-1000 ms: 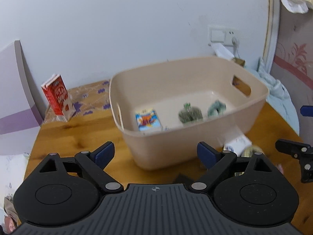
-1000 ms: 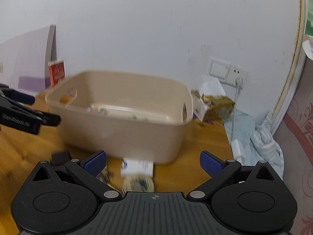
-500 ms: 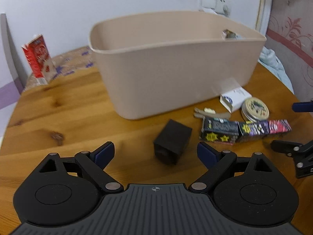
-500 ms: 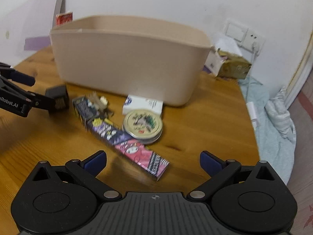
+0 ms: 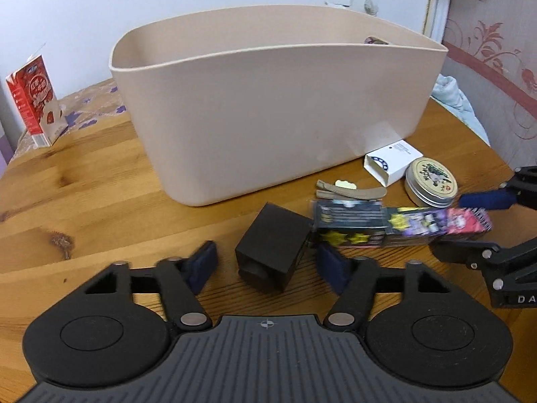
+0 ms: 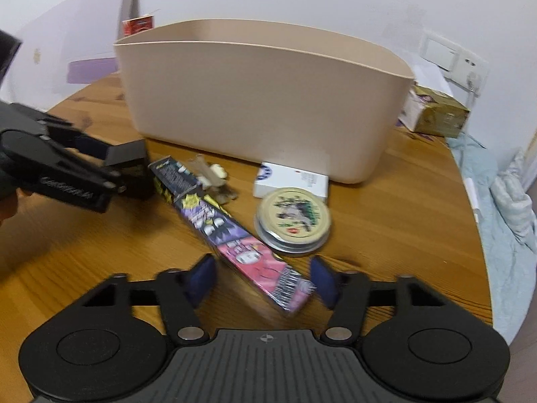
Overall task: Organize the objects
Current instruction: 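Grasp the black cube box with the left tool while the right grasps the pink candy box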
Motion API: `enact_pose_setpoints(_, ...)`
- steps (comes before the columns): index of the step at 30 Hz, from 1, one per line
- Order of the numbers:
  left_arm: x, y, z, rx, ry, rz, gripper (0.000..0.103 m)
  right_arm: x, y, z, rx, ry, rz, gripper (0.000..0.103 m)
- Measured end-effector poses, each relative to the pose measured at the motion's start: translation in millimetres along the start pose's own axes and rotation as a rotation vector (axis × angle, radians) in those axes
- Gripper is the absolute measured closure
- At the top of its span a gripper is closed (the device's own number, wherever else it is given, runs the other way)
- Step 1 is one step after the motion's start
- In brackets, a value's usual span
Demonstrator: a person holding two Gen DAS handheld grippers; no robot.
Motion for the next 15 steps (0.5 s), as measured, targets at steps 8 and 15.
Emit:
enact_pose_setpoints(8, -5.6, -1.9, 7.3, -0.005, 0.002, -0.012, 0.071, -6.8, 12.5, 10.8, 0.006, 0.009, 0.033, 0.081)
enact_pose_setpoints(15, -9.2, -2.6, 26.1, 0.013, -0.025, -0.024, 0.071, -8.0, 15.4, 34.9, 0.004, -0.041, 0.033, 0.082)
Point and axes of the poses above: each gripper's, at about its wrist camera, not at the fingertips, and z roughly against the way its jaws point, y to its left, x to its top, the point moved 5 cm from there along -z, roughly the way its jaws point, and after that the axes turned 6 degrees about -z, right-handed, at the moved point
